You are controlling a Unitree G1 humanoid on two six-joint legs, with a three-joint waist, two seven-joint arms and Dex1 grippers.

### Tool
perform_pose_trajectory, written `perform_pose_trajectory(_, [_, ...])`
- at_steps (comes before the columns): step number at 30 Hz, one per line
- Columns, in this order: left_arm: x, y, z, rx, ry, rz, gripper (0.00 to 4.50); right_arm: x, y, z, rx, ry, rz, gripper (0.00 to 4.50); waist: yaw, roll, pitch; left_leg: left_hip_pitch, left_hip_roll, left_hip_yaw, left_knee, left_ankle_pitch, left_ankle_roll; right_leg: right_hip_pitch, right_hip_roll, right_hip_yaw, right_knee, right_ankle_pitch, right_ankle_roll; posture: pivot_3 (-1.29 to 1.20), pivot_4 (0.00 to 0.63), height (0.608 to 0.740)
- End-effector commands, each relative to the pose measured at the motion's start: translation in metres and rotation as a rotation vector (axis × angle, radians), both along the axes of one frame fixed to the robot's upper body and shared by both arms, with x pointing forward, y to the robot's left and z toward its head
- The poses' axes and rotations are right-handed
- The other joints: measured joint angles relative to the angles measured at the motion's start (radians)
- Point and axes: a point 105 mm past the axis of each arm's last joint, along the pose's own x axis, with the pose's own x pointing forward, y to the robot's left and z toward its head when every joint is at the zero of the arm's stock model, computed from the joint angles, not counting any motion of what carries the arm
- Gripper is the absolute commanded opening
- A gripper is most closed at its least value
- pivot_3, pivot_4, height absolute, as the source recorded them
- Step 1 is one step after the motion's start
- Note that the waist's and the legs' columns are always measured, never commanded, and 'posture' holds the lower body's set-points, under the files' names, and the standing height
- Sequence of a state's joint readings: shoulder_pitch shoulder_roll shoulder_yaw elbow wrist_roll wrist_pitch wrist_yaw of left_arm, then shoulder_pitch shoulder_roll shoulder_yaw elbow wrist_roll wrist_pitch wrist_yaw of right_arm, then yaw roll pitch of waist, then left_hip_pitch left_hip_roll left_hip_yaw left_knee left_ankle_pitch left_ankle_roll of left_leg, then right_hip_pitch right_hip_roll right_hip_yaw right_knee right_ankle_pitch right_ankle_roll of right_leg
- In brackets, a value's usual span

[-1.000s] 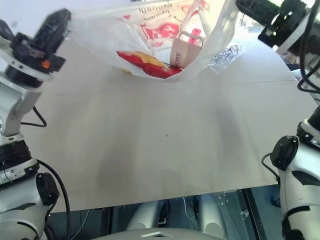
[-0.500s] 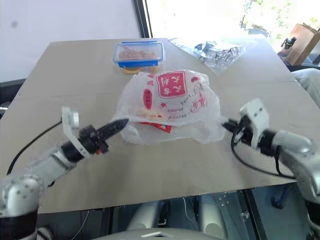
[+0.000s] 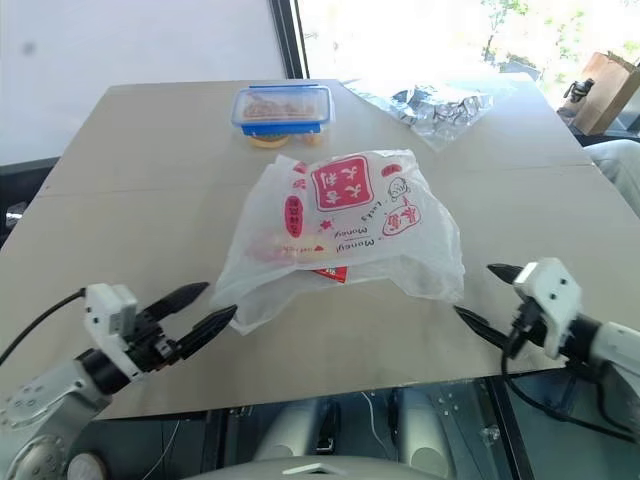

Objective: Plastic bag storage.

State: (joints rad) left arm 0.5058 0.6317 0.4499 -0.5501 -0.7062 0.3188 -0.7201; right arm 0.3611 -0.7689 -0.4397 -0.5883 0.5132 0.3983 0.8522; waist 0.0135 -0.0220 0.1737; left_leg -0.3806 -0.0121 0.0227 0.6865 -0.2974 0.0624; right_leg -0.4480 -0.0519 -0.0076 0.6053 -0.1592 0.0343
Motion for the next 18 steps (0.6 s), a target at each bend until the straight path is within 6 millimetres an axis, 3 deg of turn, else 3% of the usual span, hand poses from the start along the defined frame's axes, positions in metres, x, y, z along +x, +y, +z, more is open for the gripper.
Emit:
perform_pose_trajectory(1, [-0.004,0.007,0.011,0.053,-0.048,0.023,4.13,-0.011,-0.010,0.006,-0.046,-0.028,0.029,4.50,0.000,-0.001,-0.001,0.000,0.000,0.000,0.000,0.000,0.000,0.000,0.000,0.000,0.000,0.000,0.000,0.00,0.150,0.740])
perform_pose_trajectory(4, [-0.008,0.021,0.002,0.073,-0.009,0.072,4.13,-0.016,-0.019,-0.003,-0.061,0.009,0.032,4.50,0.000,-0.002,-0.002,0.001,0.000,0.000,0.001,0.000,0.000,0.000,0.000,0.000,0.001,0.000,0.000,0.00,0.150,0.740])
perform_pose_trajectory(9, [-0.018,0.037,-0.005,0.071,0.038,0.129,4.13,-0.001,-0.035,-0.001,-0.057,-0.040,-0.046,4.50,-0.004,-0.002,-0.002,0.001,0.001,0.000,0.001,0.000,0.000,0.000,0.000,0.000,0.001,0.000,0.000,0.00,0.150,0.740])
perform_pose_trajectory(13, [-0.035,0.030,-0.020,0.073,0.105,0.100,4.13,0.018,-0.047,0.001,-0.062,-0.063,-0.067,4.50,-0.005,-0.002,-0.002,0.001,0.000,0.002,0.001,0.000,0.000,0.000,0.000,0.001,0.000,0.000,0.000,0.00,0.150,0.740])
perform_pose_trajectory(18, [-0.041,0.026,-0.024,0.069,0.121,0.092,4.13,0.037,-0.057,0.006,-0.108,-0.079,-0.043,4.50,0.002,-0.002,-0.002,0.001,0.000,0.001,0.001,-0.001,0.001,0.000,0.000,0.000,0.000,0.000,0.000,0.00,0.150,0.740])
